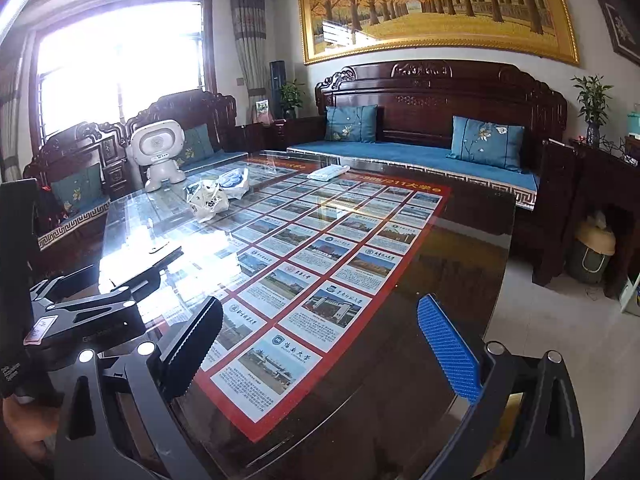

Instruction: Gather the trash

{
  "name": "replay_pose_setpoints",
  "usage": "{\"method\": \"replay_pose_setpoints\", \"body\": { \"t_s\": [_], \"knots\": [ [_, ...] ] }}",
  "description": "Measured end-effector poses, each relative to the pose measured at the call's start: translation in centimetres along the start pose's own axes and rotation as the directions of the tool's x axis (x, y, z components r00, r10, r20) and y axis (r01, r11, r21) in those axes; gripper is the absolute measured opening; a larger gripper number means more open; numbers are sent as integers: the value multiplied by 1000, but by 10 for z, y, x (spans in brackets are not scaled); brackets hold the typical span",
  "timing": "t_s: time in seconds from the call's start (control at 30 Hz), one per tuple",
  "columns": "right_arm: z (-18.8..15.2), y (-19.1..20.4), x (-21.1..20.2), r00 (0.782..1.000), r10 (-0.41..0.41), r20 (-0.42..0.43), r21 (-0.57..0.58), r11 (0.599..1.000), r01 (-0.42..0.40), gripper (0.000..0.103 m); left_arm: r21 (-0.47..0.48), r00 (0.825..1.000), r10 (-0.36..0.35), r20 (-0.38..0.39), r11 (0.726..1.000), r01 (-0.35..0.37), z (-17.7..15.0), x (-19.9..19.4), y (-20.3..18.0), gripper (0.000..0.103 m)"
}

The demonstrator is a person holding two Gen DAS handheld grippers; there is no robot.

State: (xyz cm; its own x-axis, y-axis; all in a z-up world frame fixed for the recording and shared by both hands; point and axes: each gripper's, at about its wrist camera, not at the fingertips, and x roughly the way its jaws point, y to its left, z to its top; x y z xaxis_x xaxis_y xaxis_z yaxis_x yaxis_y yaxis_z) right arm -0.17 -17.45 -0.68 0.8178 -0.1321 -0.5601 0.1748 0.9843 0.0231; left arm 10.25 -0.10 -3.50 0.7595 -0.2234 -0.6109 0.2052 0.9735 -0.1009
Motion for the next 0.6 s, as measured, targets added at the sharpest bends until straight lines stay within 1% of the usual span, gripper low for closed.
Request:
{"method": "replay_pose_setpoints", "body": {
  "t_s": [0.13, 0.3, 0.4, 0.47, 0.53, 0.6],
  "knots": [
    [-2, -1, 10, 1000, 3, -23, 30, 1000, -2, 95, 21, 999, 49, 1, 999, -49, 0, 2, 6, 99],
    [-3, -1, 13, 1000, 2, -28, 35, 999, -1, 95, 36, 998, 53, -15, 998, -53, 0, 6, -1, 99],
    [-4, -2, 14, 999, 7, -36, 30, 1000, -6, 95, 34, 998, 63, -11, 997, -63, 0, 5, -3, 99],
    [-7, -2, 15, 998, 43, -49, 34, 999, -42, 95, 29, 997, 74, -6, 997, -74, 2, 3, -3, 99],
    [-9, -3, 16, 997, 54, -55, 42, 998, -52, 95, 26, 996, 84, -8, 996, -84, 3, 1, -3, 99],
    [-10, -2, 16, 997, 60, -54, 44, 997, -58, 95, 25, 996, 93, 5, 995, -93, 2, -3, -3, 99]
  ]
}}
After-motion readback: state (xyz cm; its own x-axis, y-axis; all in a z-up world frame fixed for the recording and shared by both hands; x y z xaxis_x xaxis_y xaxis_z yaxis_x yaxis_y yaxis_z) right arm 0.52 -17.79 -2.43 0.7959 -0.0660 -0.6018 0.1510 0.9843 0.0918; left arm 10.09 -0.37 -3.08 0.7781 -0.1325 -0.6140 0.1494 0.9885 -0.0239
